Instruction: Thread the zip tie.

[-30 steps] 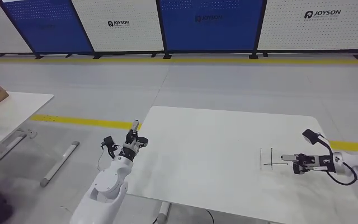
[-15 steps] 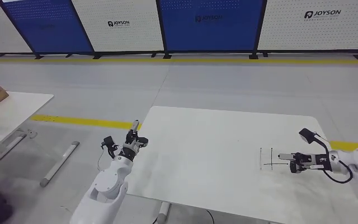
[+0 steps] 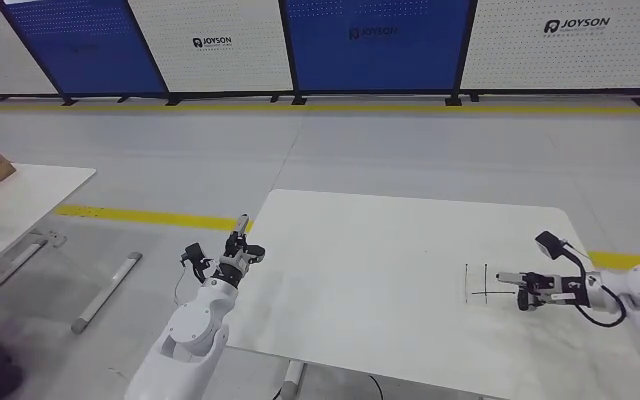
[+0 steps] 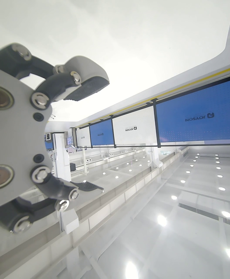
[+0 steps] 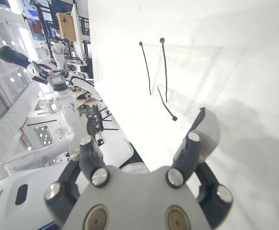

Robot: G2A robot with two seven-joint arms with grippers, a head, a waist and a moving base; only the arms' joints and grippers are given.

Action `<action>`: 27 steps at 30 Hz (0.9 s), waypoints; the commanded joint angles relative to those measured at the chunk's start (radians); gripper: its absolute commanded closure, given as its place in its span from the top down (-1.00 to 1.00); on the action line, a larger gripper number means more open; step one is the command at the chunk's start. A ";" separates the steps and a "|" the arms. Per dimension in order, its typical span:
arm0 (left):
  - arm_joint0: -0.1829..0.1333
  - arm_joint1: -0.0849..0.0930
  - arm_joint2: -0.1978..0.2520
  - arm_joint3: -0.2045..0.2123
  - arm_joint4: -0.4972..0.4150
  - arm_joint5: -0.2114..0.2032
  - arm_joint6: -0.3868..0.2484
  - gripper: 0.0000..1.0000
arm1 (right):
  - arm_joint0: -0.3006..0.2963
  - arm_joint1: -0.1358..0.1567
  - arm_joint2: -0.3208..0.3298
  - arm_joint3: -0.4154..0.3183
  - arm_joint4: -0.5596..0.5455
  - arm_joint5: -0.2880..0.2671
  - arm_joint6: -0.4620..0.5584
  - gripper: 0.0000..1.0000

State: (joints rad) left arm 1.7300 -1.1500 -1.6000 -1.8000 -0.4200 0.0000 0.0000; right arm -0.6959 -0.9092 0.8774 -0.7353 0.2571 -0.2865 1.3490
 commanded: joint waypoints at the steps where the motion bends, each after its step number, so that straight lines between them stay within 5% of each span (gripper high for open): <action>1: 0.000 0.000 0.000 0.000 0.000 0.000 0.000 1.00 | 0.004 -0.003 -0.002 0.014 0.000 0.001 -0.002 1.00; 3: 0.000 0.000 0.000 0.000 0.000 0.000 0.000 1.00 | 0.010 -0.008 -0.003 0.031 0.001 0.005 -0.004 1.00; 7: 0.000 0.000 0.000 0.000 0.000 0.000 0.000 1.00 | 0.019 -0.015 -0.007 0.058 0.000 0.001 -0.003 0.64; 17: 0.000 0.000 0.000 0.000 0.000 0.000 0.000 1.00 | 0.035 -0.032 -0.011 0.111 0.013 -0.018 0.029 0.38; 21: 0.000 0.000 0.000 0.000 0.000 0.000 0.000 1.00 | 0.043 -0.035 -0.006 0.135 0.024 -0.021 0.040 -0.04; 27: 0.000 0.000 0.000 0.000 0.000 0.000 0.000 1.00 | 0.052 -0.043 -0.007 0.172 0.036 -0.022 0.041 -0.16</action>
State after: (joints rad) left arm 1.7300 -1.1500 -1.6000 -1.8000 -0.4200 0.0000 0.0000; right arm -0.6451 -0.9512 0.8709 -0.5691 0.2913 -0.3078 1.3901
